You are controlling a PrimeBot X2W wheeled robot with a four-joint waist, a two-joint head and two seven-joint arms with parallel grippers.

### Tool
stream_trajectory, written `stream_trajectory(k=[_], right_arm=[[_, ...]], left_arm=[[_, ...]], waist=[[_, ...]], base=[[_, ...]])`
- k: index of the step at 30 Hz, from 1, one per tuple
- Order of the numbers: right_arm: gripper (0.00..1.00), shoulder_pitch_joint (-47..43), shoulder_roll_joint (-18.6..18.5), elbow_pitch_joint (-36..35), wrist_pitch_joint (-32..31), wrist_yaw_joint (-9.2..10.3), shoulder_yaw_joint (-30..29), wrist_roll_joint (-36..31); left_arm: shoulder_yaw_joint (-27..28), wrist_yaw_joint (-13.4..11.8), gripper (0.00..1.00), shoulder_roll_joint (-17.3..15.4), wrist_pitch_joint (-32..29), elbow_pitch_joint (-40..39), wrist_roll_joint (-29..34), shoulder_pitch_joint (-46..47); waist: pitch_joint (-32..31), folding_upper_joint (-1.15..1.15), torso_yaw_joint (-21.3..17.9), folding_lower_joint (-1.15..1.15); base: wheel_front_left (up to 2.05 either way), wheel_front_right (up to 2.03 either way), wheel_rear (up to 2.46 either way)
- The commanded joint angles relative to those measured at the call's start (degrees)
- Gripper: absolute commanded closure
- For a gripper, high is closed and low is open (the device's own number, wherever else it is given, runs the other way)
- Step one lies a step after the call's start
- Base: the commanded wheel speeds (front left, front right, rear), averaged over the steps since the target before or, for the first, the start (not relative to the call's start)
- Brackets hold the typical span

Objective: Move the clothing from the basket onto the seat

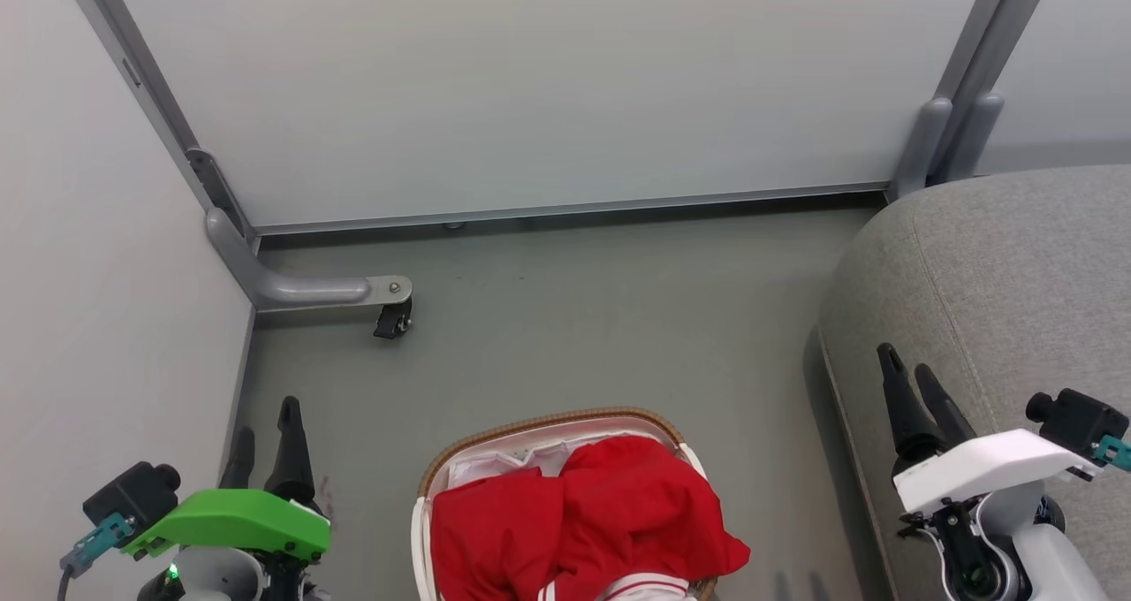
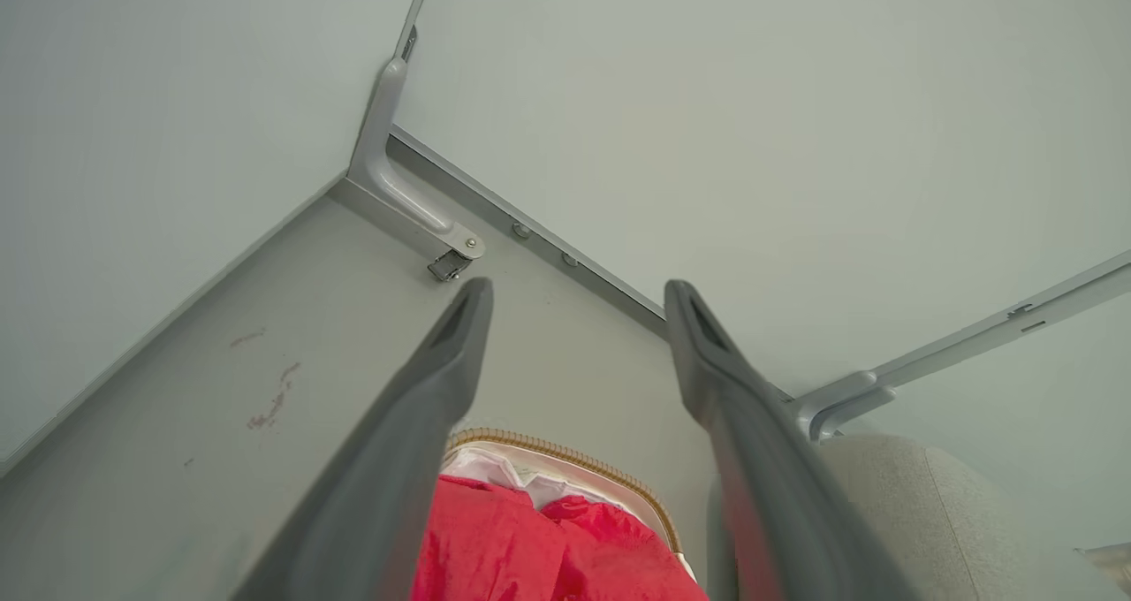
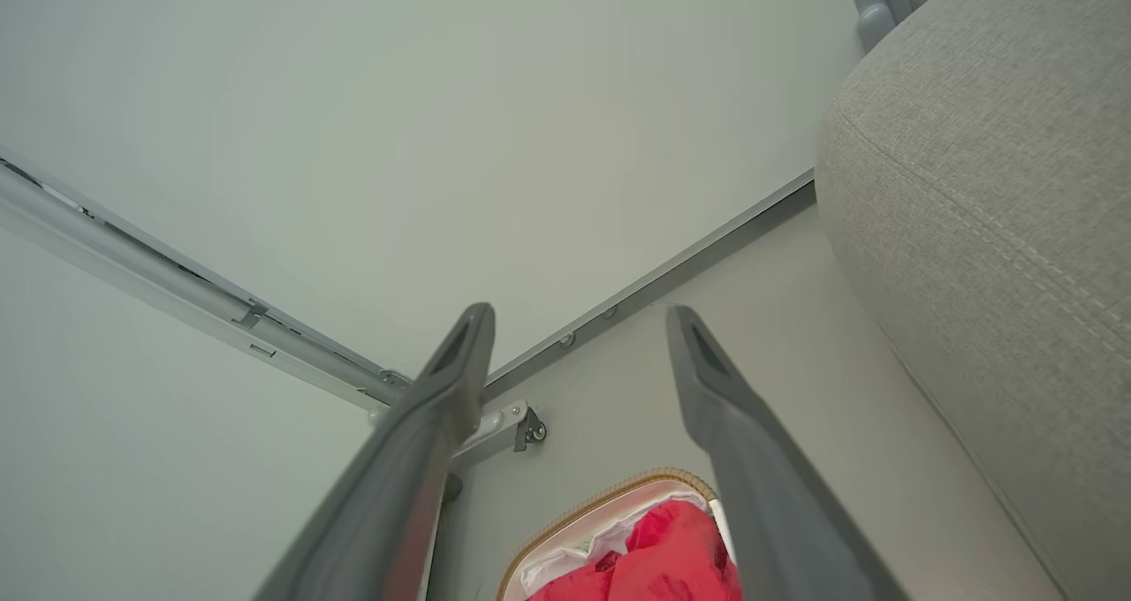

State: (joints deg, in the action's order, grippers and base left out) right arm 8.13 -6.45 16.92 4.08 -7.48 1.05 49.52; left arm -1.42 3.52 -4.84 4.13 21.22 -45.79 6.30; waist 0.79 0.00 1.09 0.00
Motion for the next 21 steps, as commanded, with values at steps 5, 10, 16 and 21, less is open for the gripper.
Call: stream_trajectory(k=[5, 10, 16, 21], right_arm=[[0.00, 1.75, -0.92, 0.36, 1.37, -0.01, 1.05, -5.07], [0.00, 1.86, -1.08, 0.82, 2.26, -0.01, 1.58, -8.83], [0.00, 2.08, -1.26, 1.40, 3.20, -0.01, 1.78, -12.84], [0.00, 2.08, -1.16, 1.78, 4.03, -0.01, 1.82, -16.34]], left_arm=[[-1.06, -0.97, 0.00, -1.02, 1.35, 0.00, 4.83, 2.28], [-1.82, -1.53, 0.00, -1.27, 2.20, 0.20, 8.18, 2.20], [-2.42, -1.90, 0.00, -1.61, 3.17, 0.41, 11.94, 2.05], [-2.80, -2.01, 0.00, -1.73, 3.99, 0.48, 14.94, 1.88]], waist=[[0.05, 0.00, 0.13, 0.00], [0.06, 0.00, 0.19, 0.00], [0.03, 0.00, 0.20, 0.00], [-0.01, 0.00, 0.23, 0.00]], base=[[0.00, 0.00, 0.00], [0.00, 0.00, 0.00], [0.00, 0.00, 0.00], [0.00, 0.00, 0.00]])
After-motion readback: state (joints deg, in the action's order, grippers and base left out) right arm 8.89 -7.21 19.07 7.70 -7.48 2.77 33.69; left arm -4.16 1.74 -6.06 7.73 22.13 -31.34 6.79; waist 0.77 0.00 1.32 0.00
